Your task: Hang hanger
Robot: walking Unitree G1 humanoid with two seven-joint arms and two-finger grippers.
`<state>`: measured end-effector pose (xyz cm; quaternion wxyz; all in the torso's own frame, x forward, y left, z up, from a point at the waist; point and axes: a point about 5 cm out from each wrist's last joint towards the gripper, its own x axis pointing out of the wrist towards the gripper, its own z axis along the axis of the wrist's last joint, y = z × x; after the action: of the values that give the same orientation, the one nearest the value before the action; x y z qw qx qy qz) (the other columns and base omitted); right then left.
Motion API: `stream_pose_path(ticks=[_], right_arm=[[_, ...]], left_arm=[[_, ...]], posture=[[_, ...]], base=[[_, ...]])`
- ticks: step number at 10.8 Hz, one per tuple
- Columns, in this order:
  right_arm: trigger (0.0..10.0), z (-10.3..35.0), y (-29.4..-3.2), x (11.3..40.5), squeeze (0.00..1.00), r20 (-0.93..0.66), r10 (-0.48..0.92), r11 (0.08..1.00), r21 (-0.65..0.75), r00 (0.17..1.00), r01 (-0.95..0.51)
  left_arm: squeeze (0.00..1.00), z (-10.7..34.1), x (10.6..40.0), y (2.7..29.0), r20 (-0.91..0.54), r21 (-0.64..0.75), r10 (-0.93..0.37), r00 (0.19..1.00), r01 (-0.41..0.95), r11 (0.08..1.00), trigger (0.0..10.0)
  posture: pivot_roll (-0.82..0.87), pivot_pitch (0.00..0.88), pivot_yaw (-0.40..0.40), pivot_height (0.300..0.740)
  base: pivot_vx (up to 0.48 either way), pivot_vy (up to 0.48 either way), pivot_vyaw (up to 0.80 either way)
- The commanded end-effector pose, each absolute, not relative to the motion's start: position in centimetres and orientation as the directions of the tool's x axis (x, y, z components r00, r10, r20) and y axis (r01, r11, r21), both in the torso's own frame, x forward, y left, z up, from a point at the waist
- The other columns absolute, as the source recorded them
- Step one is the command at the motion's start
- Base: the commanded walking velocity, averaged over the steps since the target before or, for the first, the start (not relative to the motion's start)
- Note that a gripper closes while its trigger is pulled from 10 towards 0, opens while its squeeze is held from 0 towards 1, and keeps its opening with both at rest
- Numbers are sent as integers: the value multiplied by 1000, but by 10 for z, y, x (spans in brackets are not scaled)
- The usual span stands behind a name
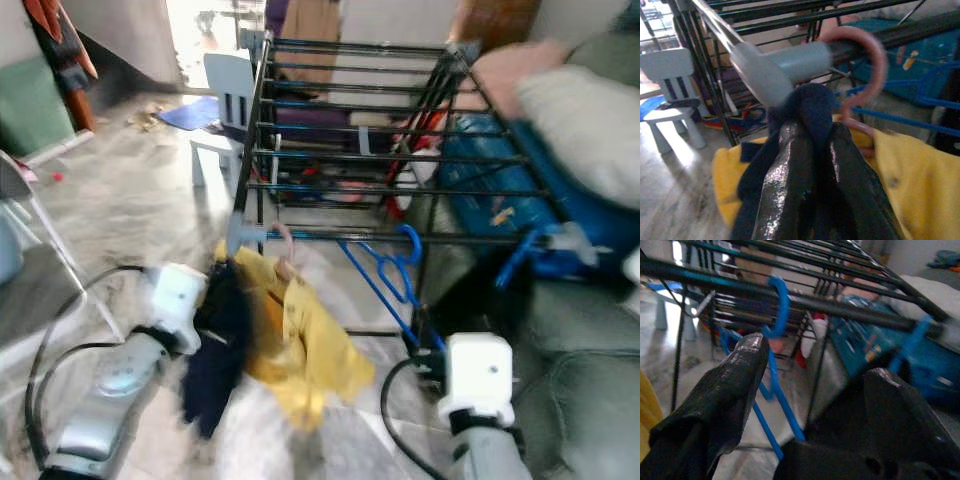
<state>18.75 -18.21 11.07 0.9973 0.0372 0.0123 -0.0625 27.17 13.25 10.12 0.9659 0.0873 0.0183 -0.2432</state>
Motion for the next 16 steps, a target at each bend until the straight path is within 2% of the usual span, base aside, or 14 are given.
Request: stream_pose_path(ticks=[1,3,4,7,9,10,12,13,16], right_arm=[[10000,116,-177,190,0,-4,-113,990,83,994,113],[10000,115,-177,191,0,-12,-119,989,91,993,119],[10000,115,-178,190,1000,-13,-123,989,87,992,123],[10000,108,-176,187,1000,-66,-98,994,49,993,102],[10000,89,-182,181,965,-207,-60,998,-15,976,58],[10000,84,-192,182,0,-260,-35,998,-66,965,18],[10000,88,-225,190,0,-297,18,990,-128,955,-59],[10000,93,-242,200,0,-318,66,965,-221,946,-142],[10000,95,-260,215,0,-368,194,931,-223,909,-289]], left_arm=[[0,112,275,142,-38,172,-439,898,439,882,10000],[0,111,274,144,-49,178,-426,903,428,886,10000],[0,110,274,144,-51,179,-427,903,429,885,10000],[0,109,273,144,-62,180,-430,901,434,883,10000],[0,108,274,144,-77,184,-430,899,437,880,10000],[0,106,274,144,-90,182,-430,898,439,880,10000],[0,105,275,143,-100,179,-435,895,446,877,10000],[0,104,275,143,-108,176,-438,893,451,875,10000],[0,104,275,144,-114,175,-440,891,454,874,10000]], posture=[[45,0,-43,740],[47,0,-42,740],[46,0,-42,740],[43,0,-38,740],[42,0,-35,740],[38,0,-31,740],[37,0,-25,740],[41,0,-26,740],[53,0,-29,740]], base=[[0,0,0],[0,0,0],[0,0,0],[0,0,0],[0,0,0],[0,0,0],[0,0,0],[0,0,0],[0,0,0]])
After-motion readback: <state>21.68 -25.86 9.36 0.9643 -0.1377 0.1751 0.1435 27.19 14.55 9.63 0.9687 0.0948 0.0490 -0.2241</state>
